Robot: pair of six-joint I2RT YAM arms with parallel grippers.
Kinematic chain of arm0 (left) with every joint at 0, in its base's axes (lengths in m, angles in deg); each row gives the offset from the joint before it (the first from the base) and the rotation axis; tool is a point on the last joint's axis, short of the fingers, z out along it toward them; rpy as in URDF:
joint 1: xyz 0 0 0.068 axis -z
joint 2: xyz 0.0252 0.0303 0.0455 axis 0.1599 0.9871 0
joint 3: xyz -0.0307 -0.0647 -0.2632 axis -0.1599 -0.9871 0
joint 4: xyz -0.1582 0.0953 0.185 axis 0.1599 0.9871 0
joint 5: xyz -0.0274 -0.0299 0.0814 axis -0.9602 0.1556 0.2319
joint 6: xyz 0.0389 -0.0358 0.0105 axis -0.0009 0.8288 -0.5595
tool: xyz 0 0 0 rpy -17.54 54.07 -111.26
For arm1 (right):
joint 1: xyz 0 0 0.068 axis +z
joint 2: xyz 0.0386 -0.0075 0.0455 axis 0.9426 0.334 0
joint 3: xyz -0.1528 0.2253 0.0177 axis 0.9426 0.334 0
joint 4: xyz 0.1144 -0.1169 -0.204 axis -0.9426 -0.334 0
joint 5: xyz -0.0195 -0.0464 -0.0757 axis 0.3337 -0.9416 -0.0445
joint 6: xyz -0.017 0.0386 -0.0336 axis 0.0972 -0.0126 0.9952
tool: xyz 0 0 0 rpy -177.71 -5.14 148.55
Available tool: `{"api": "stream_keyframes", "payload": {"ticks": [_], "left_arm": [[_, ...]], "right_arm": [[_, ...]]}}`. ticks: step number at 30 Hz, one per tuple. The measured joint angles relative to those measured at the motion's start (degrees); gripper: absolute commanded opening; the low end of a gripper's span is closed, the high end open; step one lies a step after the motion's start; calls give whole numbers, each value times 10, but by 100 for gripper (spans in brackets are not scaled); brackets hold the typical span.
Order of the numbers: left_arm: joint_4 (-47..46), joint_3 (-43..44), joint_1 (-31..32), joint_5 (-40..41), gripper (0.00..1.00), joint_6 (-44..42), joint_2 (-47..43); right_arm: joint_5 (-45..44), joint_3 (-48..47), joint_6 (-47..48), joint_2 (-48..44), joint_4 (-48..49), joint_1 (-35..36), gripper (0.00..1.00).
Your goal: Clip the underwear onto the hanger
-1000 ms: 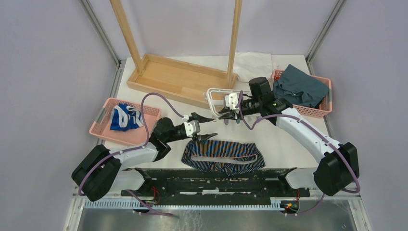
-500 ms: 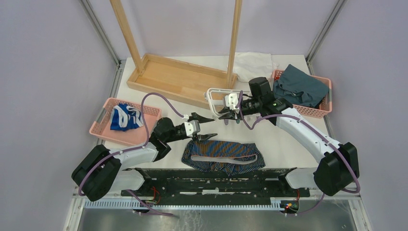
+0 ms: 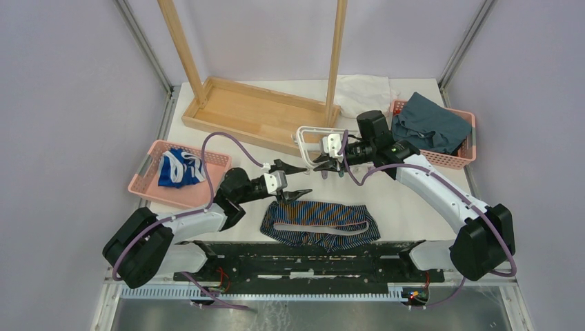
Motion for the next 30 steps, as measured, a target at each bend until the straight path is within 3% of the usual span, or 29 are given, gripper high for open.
{"api": "stream_keyframes", "payload": {"ticks": [22,30], "left_arm": [[16,-2,0,28,69,0,-52],[33,-20,-26,54,74,-1,-58]], "right_arm": [[0,2,0,0,0,0,0],[1,2,2,0,-4,0,0]]}}
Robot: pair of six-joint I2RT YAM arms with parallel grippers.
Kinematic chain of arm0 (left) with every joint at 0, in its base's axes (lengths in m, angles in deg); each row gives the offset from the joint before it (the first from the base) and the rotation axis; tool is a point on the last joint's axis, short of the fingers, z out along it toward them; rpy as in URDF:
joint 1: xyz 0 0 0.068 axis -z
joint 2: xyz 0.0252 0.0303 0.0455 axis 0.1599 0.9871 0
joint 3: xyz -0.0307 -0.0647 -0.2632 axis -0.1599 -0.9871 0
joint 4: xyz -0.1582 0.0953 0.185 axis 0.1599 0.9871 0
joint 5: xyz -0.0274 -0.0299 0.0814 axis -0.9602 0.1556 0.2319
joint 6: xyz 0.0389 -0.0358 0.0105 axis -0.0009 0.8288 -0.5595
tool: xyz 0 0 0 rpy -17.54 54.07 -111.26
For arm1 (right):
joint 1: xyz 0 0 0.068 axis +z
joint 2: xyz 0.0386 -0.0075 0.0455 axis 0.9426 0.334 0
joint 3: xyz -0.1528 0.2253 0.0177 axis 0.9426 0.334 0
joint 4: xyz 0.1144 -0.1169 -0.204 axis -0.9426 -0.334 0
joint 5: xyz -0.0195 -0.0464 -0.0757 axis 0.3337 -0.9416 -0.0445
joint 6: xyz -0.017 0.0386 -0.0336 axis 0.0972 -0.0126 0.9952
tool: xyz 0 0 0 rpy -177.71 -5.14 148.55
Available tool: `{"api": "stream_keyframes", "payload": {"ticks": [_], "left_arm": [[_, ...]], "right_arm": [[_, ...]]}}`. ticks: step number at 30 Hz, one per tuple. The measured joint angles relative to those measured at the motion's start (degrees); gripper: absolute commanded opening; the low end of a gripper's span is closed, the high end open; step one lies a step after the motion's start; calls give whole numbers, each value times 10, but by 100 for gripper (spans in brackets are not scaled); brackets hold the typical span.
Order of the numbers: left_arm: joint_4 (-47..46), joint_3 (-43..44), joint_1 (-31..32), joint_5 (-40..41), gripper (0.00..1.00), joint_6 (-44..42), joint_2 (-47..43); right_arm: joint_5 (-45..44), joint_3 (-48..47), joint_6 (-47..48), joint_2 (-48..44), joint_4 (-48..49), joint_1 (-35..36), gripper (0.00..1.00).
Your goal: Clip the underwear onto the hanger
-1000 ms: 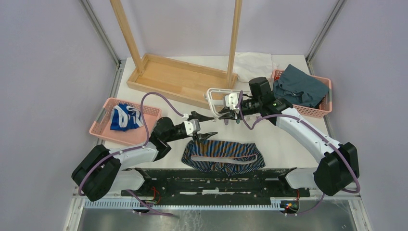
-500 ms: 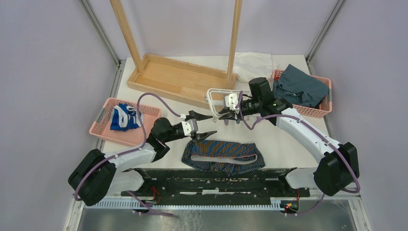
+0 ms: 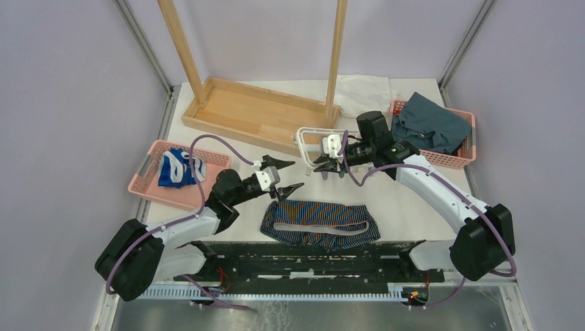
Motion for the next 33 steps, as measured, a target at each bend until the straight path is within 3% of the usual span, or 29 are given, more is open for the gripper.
{"api": "stream_keyframes", "payload": {"ticks": [6,18,33], "left_arm": [[-5,0,-21,-30,75,-7,10],[-36,56,-30,-120,75,-6,125],[-85,83,-32,-207,70,31,151]], "right_arm": [[1,0,4,0,-5,0,0],[6,0,10,-7,-20,0,0],[6,0,14,-7,-23,0,0]]}}
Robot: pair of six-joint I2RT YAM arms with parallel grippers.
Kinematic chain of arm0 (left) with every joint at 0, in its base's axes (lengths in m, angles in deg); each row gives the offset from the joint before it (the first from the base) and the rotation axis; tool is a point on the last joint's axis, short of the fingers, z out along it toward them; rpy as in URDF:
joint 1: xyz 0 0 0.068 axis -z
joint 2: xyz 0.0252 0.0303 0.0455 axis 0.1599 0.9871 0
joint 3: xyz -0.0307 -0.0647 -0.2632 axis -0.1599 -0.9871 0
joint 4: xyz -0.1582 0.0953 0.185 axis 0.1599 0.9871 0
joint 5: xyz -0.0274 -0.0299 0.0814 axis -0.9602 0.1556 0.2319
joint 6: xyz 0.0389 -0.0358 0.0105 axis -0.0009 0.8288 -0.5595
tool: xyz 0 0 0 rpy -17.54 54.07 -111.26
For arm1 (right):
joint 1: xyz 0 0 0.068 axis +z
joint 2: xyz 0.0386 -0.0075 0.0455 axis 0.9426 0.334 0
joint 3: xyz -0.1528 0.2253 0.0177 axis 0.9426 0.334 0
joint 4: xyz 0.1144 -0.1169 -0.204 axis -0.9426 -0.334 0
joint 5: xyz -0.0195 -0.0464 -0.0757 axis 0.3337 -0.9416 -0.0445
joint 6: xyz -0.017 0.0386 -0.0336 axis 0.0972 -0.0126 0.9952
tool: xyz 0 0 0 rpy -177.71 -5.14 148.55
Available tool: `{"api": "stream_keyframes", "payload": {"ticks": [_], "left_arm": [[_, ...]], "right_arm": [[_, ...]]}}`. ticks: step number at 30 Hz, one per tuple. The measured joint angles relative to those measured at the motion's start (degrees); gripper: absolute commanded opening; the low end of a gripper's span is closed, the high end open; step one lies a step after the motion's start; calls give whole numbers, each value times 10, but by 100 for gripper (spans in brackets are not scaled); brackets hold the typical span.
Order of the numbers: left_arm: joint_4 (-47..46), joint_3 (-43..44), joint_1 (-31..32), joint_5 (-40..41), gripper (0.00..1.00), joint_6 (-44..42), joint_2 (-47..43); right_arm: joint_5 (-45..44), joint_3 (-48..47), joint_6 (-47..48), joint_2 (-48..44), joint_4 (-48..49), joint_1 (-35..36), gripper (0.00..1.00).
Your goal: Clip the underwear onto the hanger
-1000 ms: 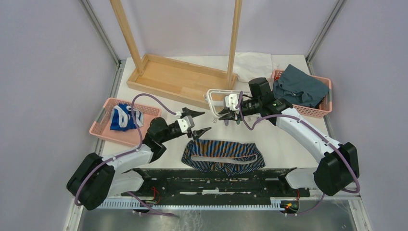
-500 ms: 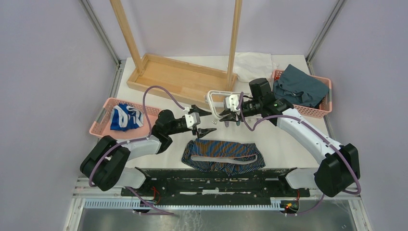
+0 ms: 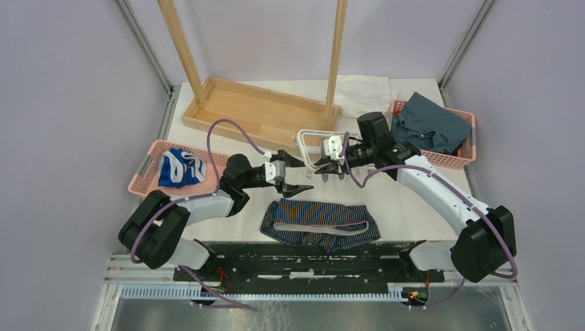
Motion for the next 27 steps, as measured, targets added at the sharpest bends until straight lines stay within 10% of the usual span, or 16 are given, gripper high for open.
{"api": "stream_keyframes", "payload": {"ticks": [27], "left_arm": [[34,28,-1,-6,65,18,28]], "right_arm": [[0,0,0,0,0,0,0]]}}
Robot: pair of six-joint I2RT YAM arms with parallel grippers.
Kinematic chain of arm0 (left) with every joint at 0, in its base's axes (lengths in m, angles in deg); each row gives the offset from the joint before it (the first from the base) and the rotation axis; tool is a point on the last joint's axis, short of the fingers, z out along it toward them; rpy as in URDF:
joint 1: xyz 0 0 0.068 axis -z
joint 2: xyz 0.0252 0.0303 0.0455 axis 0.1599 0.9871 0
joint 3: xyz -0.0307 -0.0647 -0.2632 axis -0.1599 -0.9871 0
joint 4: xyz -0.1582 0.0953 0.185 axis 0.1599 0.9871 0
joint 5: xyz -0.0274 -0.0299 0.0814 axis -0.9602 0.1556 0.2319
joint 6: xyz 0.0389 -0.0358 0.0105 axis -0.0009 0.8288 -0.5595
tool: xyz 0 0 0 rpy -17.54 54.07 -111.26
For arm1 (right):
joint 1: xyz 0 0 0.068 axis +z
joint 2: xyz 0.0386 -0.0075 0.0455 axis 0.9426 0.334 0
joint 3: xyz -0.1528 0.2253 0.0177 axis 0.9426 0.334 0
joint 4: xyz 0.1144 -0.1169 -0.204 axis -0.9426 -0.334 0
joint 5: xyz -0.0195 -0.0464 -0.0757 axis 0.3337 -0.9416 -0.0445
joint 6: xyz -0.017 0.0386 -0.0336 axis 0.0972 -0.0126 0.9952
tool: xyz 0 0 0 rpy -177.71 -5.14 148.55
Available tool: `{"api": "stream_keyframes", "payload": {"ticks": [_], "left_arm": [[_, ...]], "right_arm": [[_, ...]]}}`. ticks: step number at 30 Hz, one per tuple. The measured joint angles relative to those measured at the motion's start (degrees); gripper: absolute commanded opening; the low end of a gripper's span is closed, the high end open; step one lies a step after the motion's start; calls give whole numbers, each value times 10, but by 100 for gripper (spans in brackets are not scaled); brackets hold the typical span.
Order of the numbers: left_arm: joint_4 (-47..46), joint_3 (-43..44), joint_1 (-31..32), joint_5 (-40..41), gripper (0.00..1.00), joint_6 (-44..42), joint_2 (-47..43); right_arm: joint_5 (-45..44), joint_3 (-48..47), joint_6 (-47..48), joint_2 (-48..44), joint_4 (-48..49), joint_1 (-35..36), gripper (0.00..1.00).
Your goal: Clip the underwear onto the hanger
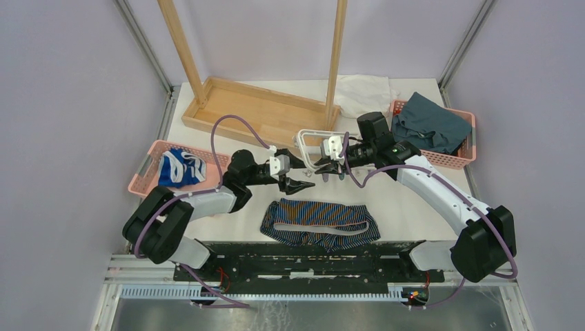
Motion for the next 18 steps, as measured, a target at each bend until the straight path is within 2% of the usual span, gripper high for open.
{"api": "stream_keyframes", "payload": {"ticks": [18], "left_arm": [[39,-28,-3,64,68,-11,-60]], "right_arm": [[0,0,0,0,0,0,0]]}}
